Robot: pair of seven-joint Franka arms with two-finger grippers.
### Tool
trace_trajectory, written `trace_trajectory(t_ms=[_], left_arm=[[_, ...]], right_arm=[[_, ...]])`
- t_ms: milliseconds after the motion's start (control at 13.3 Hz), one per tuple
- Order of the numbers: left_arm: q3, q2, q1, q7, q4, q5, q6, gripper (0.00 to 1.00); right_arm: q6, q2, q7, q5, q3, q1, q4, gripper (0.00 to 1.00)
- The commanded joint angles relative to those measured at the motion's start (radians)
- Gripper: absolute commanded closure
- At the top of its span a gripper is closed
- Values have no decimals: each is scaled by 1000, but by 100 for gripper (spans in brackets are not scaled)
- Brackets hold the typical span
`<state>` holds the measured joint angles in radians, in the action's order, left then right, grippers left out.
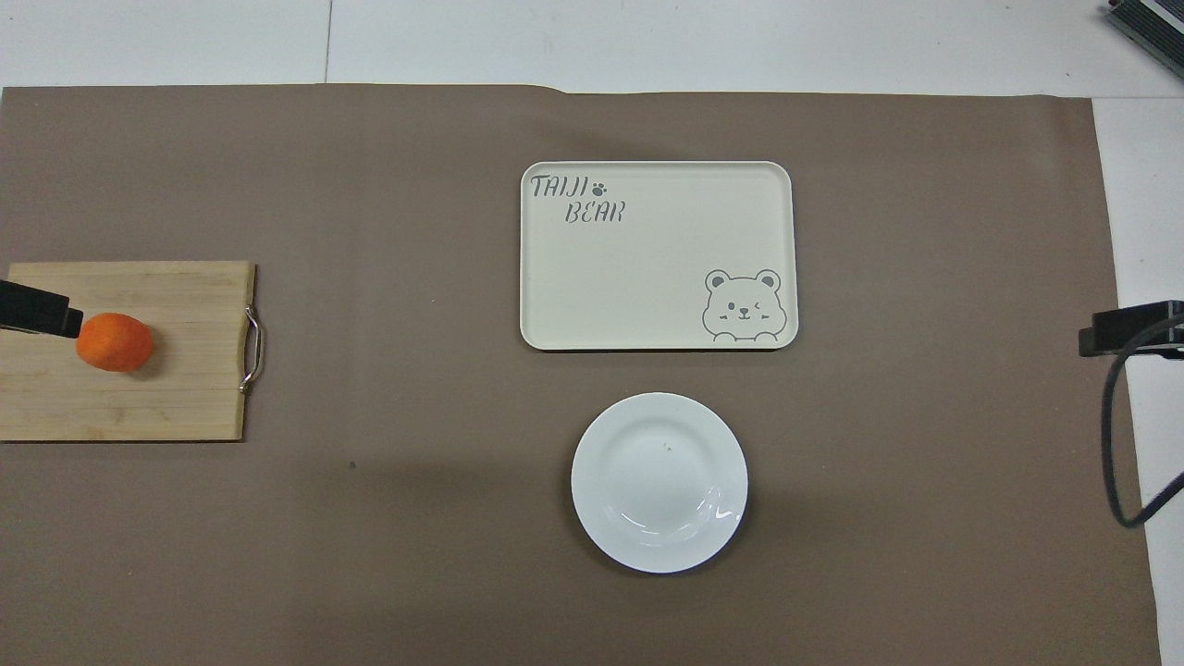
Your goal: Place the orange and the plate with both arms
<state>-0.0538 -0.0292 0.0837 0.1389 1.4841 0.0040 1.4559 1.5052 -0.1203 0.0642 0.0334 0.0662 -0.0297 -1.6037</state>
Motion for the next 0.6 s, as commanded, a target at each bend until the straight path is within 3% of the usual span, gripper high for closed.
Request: trace_trajectory(t_ms=[0, 302, 528], left_arm=[[2, -1, -4, -5, -10, -4, -8, 0], [2, -1, -4, -7, -10, -6, -8, 0], [2, -1, -4, -9, -10, -6, -8, 0]], right_arm=[[17, -25, -27, -4, 0, 8, -33, 0], [-46, 40, -30, -7, 3, 16, 65, 0], [-42, 38, -27, -12, 3, 14, 61, 0]])
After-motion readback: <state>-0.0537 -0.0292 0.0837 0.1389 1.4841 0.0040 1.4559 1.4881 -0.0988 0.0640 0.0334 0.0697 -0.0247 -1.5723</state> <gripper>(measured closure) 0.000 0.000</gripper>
